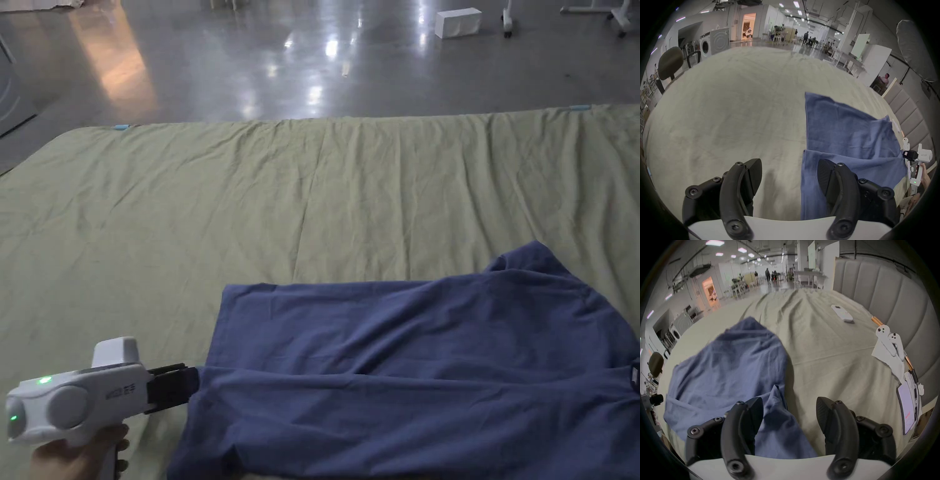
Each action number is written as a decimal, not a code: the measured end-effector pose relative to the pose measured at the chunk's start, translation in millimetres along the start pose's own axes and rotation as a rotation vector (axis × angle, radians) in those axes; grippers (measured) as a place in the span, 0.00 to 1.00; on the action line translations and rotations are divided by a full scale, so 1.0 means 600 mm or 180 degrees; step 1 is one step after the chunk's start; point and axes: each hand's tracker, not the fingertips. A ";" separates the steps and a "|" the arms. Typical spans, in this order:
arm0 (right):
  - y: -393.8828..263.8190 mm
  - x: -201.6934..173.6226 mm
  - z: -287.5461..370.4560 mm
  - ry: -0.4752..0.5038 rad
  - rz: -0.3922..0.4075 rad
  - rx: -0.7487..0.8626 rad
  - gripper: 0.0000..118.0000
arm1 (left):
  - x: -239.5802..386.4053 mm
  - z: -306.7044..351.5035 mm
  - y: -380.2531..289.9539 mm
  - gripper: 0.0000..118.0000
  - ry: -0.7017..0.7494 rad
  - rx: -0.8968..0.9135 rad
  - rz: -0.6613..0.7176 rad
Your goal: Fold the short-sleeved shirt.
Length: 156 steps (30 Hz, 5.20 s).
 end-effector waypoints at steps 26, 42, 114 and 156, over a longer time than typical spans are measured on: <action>-0.282 -0.159 0.498 0.0606 0.0263 0.2036 0.00 | 0.218 0.559 -0.271 0.00 -0.0019 0.2290 -0.1155; -0.291 -0.186 0.515 0.0730 0.0468 0.2062 0.00 | 0.204 0.534 -0.275 0.00 -0.0154 0.1893 -0.1110; -0.172 0.037 0.118 0.0033 -0.0268 0.0567 0.06 | 0.134 0.082 -0.143 0.07 0.0392 -0.0083 -0.1797; -0.256 -0.193 0.554 0.0590 0.0743 0.2422 0.55 | 0.243 0.585 -0.225 0.72 -0.0189 0.2630 -0.1175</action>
